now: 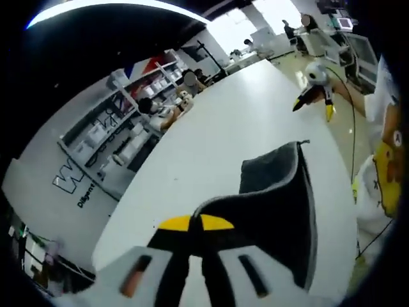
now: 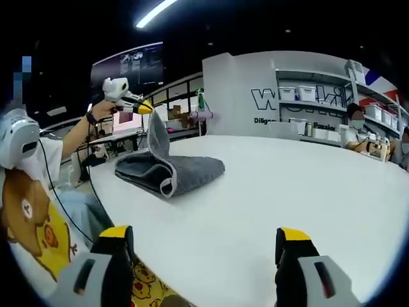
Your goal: Fold the towel on the table until its edges align and the towel forms a compact rectangular stack.
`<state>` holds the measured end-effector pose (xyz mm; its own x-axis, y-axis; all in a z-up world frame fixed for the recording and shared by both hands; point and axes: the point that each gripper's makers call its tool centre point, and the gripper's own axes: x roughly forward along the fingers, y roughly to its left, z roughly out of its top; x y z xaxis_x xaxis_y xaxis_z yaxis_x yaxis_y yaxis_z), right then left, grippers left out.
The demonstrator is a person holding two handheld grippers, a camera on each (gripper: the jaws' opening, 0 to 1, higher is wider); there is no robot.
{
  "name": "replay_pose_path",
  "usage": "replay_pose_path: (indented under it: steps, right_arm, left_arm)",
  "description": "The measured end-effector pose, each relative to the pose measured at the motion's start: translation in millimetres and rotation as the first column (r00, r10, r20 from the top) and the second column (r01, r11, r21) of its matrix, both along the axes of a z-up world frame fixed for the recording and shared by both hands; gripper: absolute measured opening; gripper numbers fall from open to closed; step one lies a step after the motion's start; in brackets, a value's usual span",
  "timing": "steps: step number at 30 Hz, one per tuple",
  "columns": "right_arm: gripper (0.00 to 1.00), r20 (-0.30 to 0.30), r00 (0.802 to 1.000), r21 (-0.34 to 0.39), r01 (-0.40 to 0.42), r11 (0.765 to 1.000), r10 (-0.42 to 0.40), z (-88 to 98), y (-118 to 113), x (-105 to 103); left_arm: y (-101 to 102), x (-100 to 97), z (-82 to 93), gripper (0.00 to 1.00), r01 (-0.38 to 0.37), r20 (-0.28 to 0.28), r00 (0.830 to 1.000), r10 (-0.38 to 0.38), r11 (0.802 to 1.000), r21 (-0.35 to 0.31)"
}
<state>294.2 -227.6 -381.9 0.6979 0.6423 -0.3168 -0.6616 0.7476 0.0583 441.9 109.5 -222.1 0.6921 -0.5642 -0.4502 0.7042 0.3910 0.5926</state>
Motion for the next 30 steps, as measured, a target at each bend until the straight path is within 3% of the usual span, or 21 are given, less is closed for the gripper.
replay_pose_path:
  steps: [14, 23, 30]
  right_arm:
    - [0.96, 0.000, 1.000, 0.007, -0.014, 1.000, 0.014, -1.5, 5, 2]
    - [0.96, -0.002, 1.000, -0.002, -0.025, 1.000, 0.025, -3.3, 10, 2]
    - [0.96, -0.007, 0.999, -0.004, -0.036, 0.999, 0.036, -4.7, 16, 3]
  left_arm:
    - [16, -57.7, -45.9, 0.05, -0.010, -0.060, 0.998, 0.007, 0.999, -0.046]
    - [58, -89.7, -94.4, 0.05, -0.114, -0.147, 0.984, 0.102, 0.991, -0.076]
    - [67, -104.4, -121.8, 0.05, -0.154, -0.196, 0.972, 0.130, 0.981, -0.114]
